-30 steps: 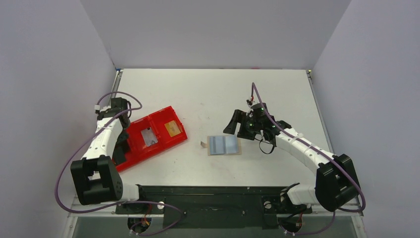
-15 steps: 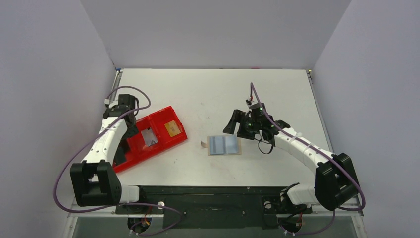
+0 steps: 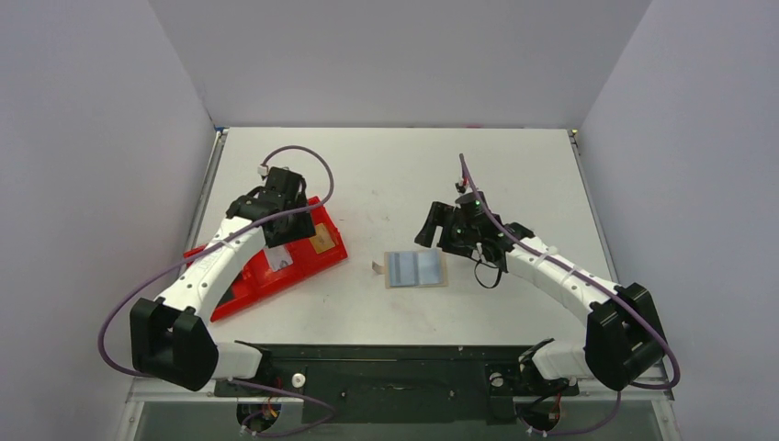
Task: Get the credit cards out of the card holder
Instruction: Place the credit card in the storage box, then remove the credit card from the card holder.
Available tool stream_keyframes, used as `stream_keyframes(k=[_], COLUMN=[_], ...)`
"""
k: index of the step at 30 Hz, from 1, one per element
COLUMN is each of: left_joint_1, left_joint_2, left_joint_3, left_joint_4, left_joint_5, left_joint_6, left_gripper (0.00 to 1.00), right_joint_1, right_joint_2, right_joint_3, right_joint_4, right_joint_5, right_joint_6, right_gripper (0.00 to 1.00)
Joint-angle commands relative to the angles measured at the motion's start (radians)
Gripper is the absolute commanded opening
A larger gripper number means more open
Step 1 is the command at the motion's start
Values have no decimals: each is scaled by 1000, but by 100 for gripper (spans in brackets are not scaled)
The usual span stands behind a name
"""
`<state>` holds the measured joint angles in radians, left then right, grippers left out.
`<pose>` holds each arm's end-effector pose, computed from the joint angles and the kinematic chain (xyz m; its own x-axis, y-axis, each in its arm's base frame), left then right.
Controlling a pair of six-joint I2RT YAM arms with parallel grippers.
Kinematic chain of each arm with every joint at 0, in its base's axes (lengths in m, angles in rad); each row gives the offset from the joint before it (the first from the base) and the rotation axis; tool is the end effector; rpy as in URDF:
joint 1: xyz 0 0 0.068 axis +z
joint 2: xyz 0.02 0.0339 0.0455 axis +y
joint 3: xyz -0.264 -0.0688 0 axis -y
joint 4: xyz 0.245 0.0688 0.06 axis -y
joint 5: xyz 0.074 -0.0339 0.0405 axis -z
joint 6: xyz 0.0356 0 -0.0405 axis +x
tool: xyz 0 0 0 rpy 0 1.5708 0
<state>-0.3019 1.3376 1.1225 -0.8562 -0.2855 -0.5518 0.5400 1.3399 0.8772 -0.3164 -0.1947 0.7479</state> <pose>0.2540 -0.0686 0.2817 -0.7958 -0.2790 -0.5375 -0.3061 0.9511 -0.0406 0.2393 0.1515 0.2383 -0.8652 0.2593 -0.4292 -0.0465 0.8107 0.5836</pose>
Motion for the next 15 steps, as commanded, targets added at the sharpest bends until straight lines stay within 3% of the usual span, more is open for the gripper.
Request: stream_keyframes(k=[1, 5, 15], left_joint_1=[-51, -115, -125], left_joint_2=[17, 40, 41], left_joint_3=[43, 60, 46], left_joint_4=[129, 160, 230], left_joint_5=[176, 207, 340], left_joint_6=[-46, -50, -53], left_gripper=[56, 57, 59], right_joint_1=[21, 37, 163], right_joint_2=[-19, -20, 37], right_joint_3=[38, 37, 101], right_joint_4=[8, 9, -67], right_joint_5=[102, 158, 358], right_joint_6=[11, 23, 11], right_gripper=[75, 75, 74])
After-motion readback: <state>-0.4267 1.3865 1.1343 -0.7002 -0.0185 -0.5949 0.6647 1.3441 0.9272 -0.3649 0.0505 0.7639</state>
